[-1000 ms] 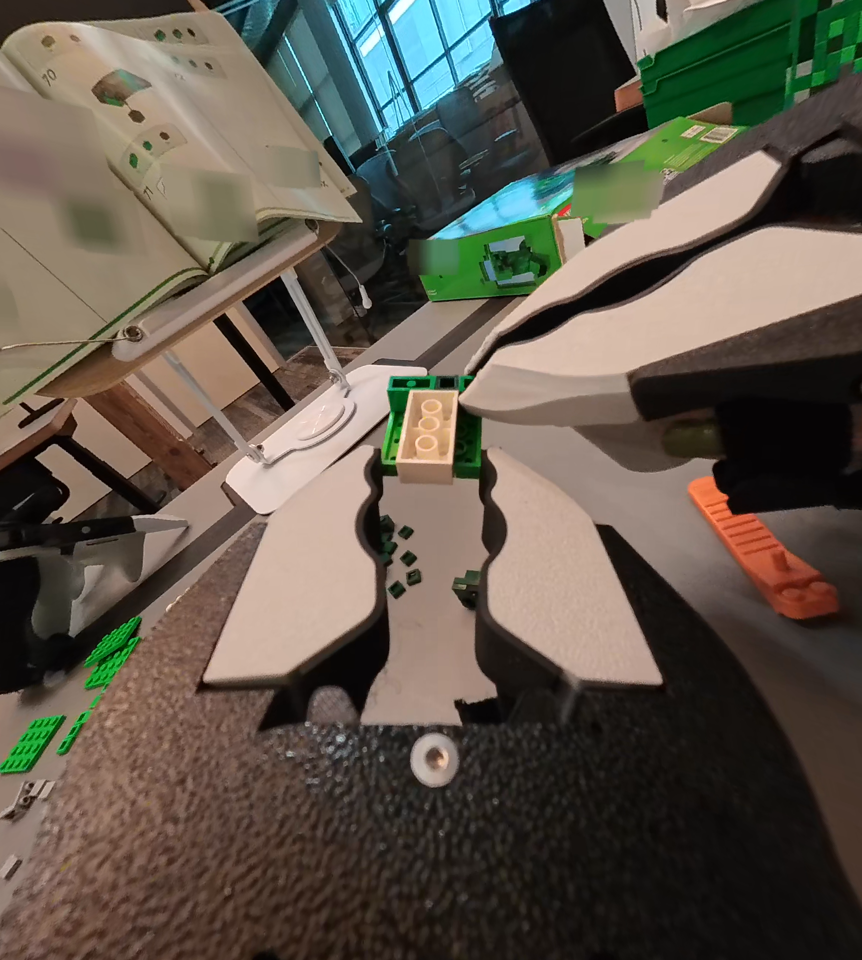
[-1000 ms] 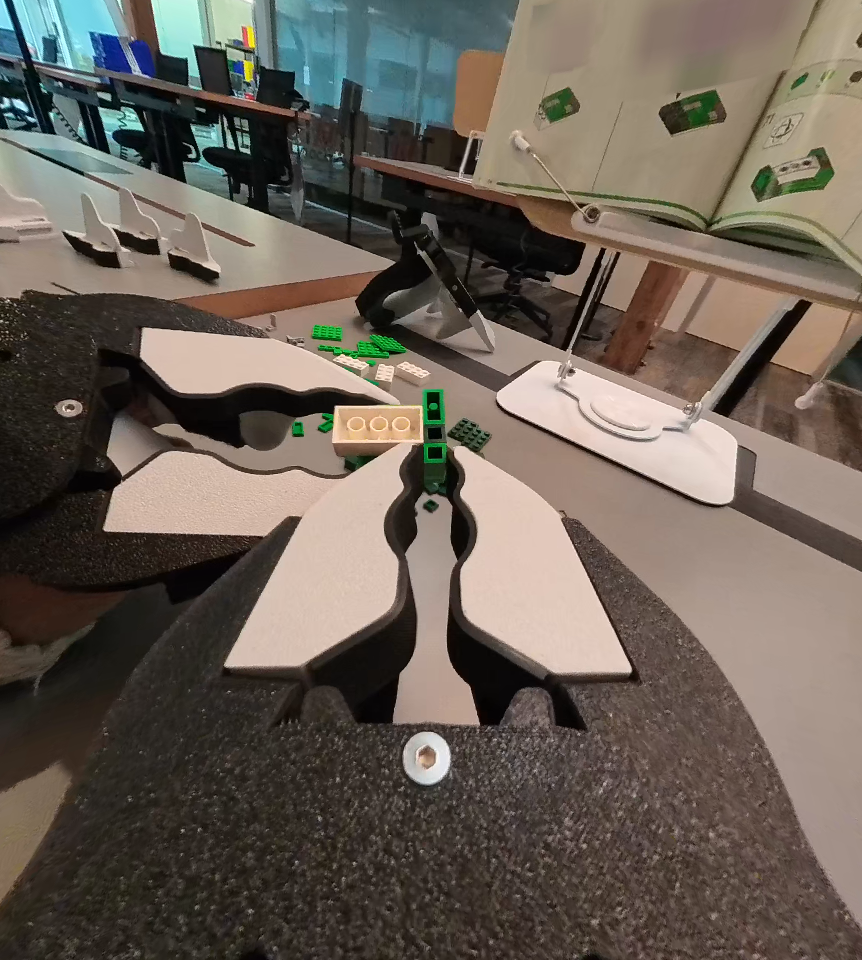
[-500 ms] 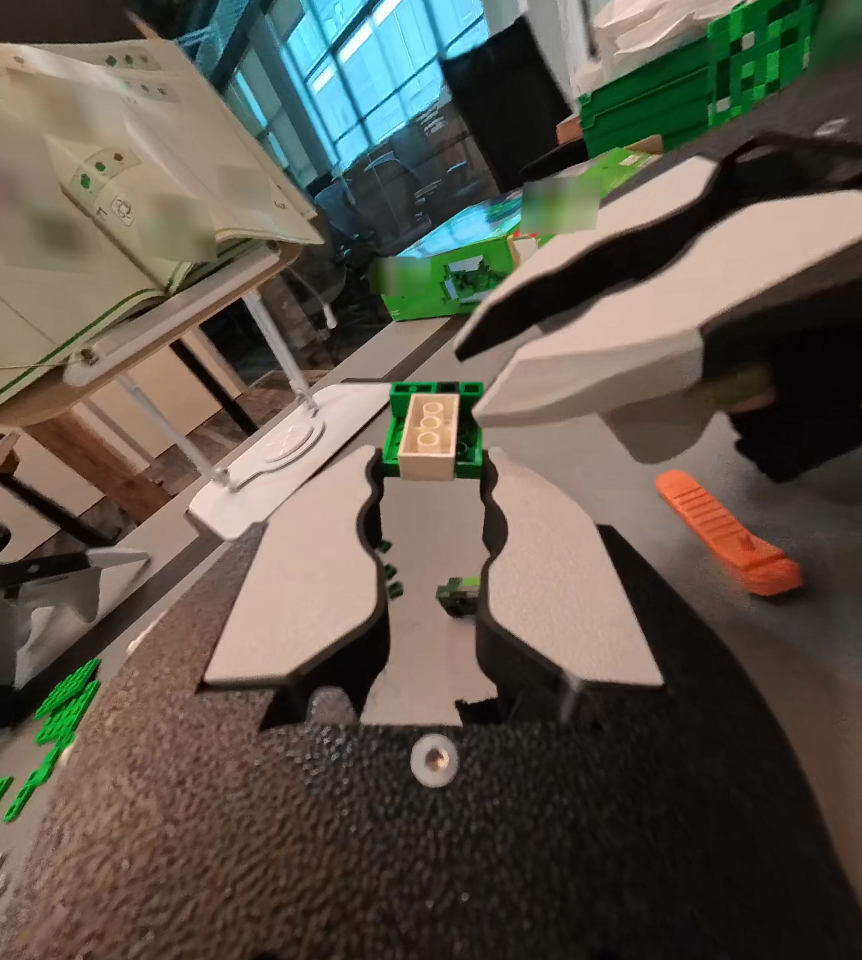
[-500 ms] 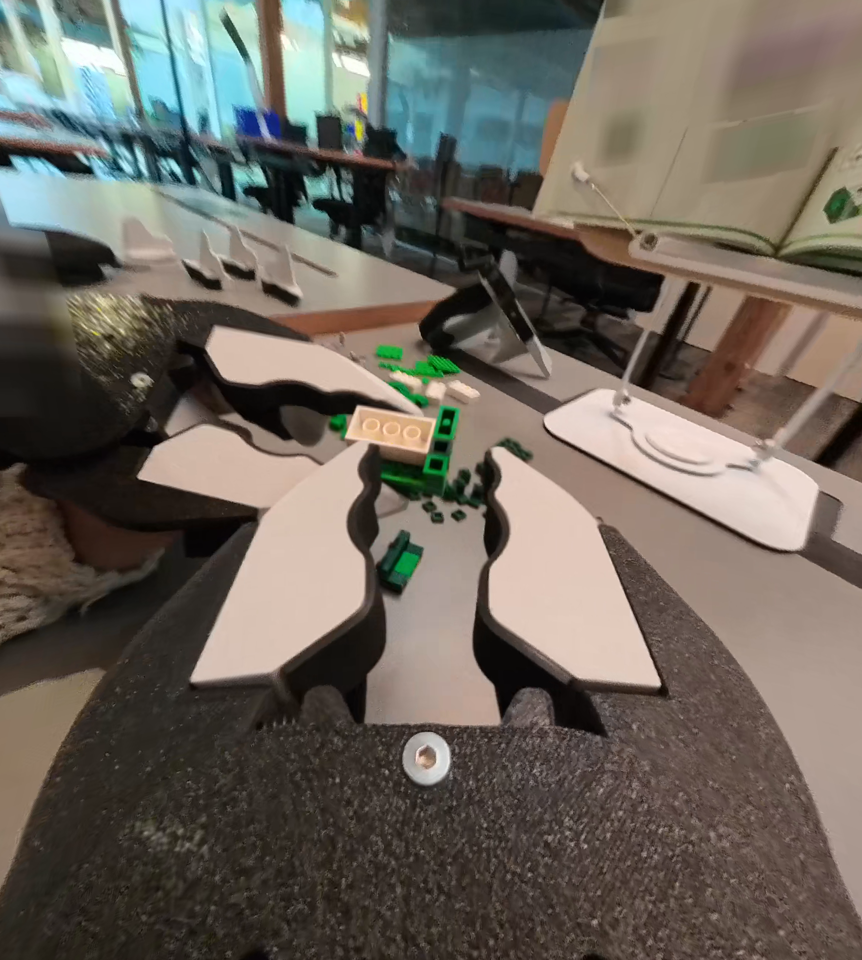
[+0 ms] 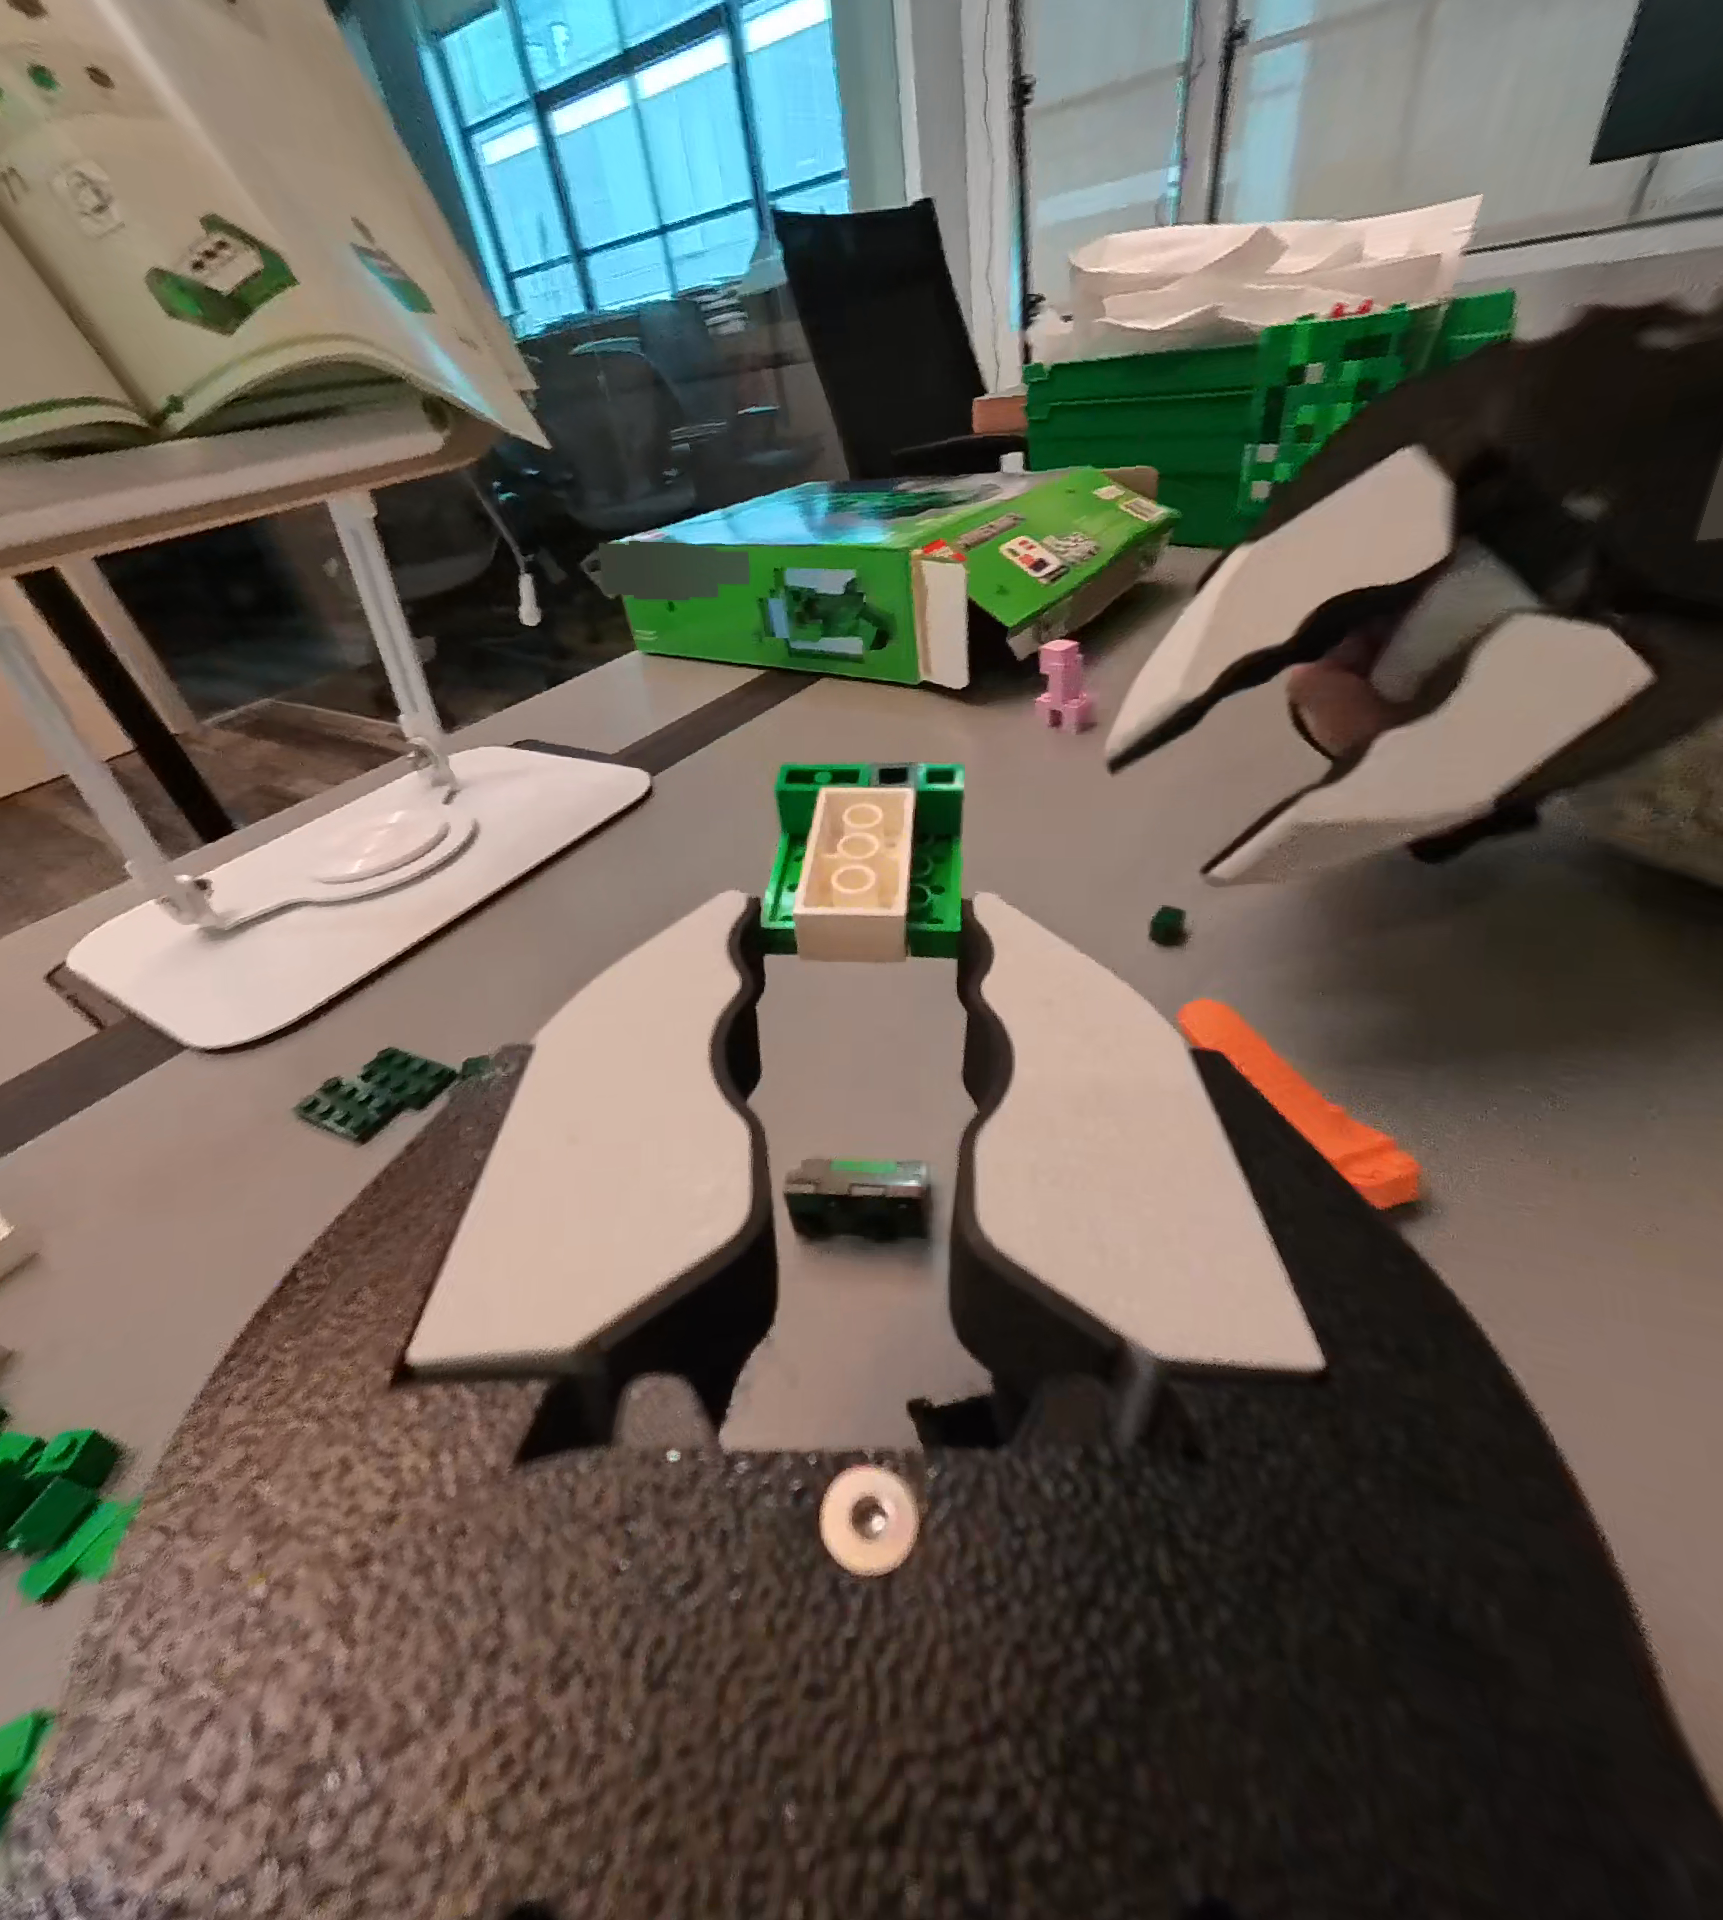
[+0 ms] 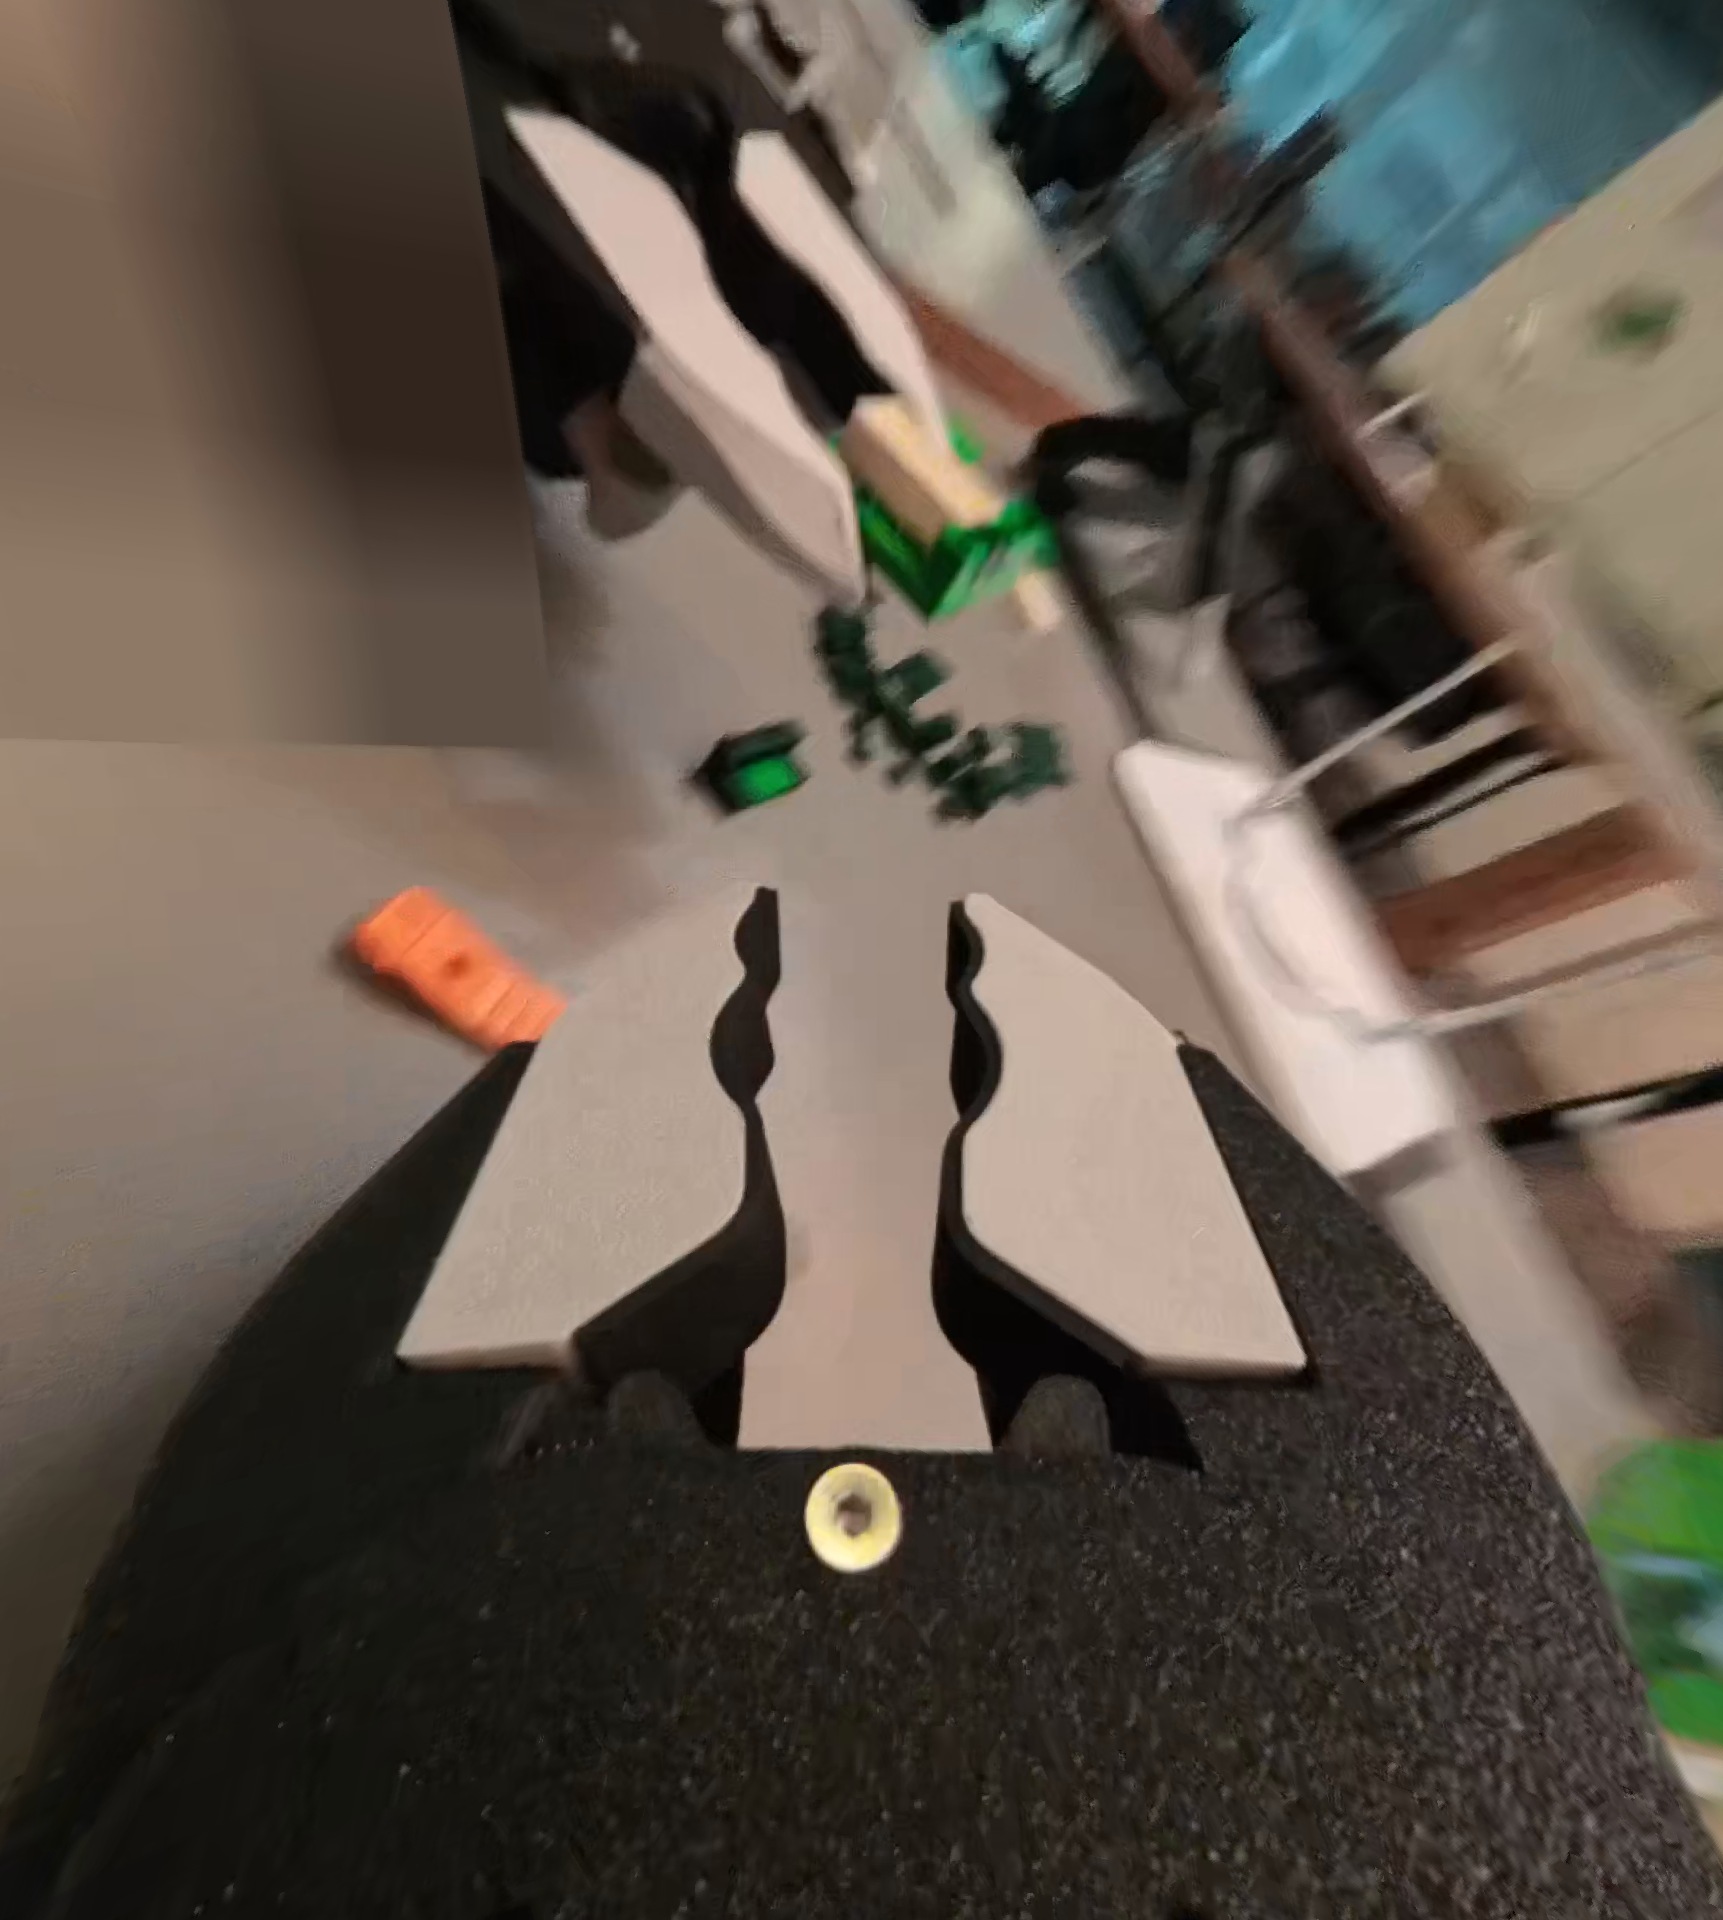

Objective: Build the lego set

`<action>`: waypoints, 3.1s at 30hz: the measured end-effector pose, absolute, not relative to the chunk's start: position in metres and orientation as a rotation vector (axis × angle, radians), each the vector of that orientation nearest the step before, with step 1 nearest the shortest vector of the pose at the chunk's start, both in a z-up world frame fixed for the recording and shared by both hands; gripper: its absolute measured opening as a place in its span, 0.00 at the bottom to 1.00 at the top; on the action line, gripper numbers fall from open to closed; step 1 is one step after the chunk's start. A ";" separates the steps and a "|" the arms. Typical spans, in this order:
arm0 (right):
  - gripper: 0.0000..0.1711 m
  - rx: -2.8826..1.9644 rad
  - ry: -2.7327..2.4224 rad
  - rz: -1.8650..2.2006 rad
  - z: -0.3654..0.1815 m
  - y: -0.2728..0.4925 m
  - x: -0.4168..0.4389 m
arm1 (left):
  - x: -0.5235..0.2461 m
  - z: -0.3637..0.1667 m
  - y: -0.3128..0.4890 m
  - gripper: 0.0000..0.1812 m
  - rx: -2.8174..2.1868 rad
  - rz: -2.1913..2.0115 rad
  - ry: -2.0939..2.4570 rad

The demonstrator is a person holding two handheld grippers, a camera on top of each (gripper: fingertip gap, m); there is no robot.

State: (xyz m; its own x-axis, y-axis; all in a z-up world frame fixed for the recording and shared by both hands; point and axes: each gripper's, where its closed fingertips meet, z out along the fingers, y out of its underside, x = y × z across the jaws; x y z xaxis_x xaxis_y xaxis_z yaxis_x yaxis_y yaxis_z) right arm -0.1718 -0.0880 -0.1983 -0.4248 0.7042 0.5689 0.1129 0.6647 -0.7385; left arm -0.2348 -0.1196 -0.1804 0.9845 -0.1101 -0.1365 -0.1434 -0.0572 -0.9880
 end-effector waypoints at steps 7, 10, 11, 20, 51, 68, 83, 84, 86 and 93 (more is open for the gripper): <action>0.11 -1.008 -2.180 0.923 -0.247 -0.039 -0.131 | -0.208 -0.188 -0.117 0.20 -1.651 -0.029 0.384; 0.10 -1.015 -2.237 0.886 -0.259 -0.036 -0.132 | -0.199 -0.193 -0.116 0.20 -1.665 -0.028 0.447; 0.10 -1.012 -2.257 0.880 -0.262 -0.036 -0.133 | -0.197 -0.194 -0.116 0.20 -1.668 -0.030 0.461; 0.09 -1.037 -2.389 1.023 -0.266 -0.039 -0.137 | -0.190 -0.199 -0.116 0.20 -1.694 -0.043 0.507; 0.04 -0.832 -2.386 0.783 -0.201 -0.102 -0.149 | -0.172 -0.248 -0.110 0.20 -2.345 -0.259 0.848; 0.05 -0.931 -2.467 0.574 -0.248 -0.115 -0.137 | -0.158 -0.259 -0.118 0.19 -2.600 -0.414 1.001; 0.05 -0.915 -2.488 0.433 -0.251 -0.115 -0.134 | -0.155 -0.259 -0.122 0.19 -2.634 -0.410 1.008; 0.05 -0.919 -2.484 0.432 -0.251 -0.115 -0.133 | -0.155 -0.259 -0.122 0.19 -2.633 -0.410 1.010; 0.05 -0.925 -2.473 0.435 -0.251 -0.115 -0.133 | -0.155 -0.259 -0.122 0.19 -2.637 -0.409 1.008; 0.05 -0.933 -2.451 0.455 -0.251 -0.115 -0.132 | -0.155 -0.260 -0.123 0.19 -2.639 -0.421 1.002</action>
State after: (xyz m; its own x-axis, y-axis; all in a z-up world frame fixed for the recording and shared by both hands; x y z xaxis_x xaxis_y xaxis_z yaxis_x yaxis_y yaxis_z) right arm -0.1324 -0.1146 -0.2505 -0.6554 0.6878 0.3120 0.5299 0.7132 -0.4589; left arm -0.1548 -0.1225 -0.2596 0.7161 -0.6775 0.1677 -0.5940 -0.7177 -0.3634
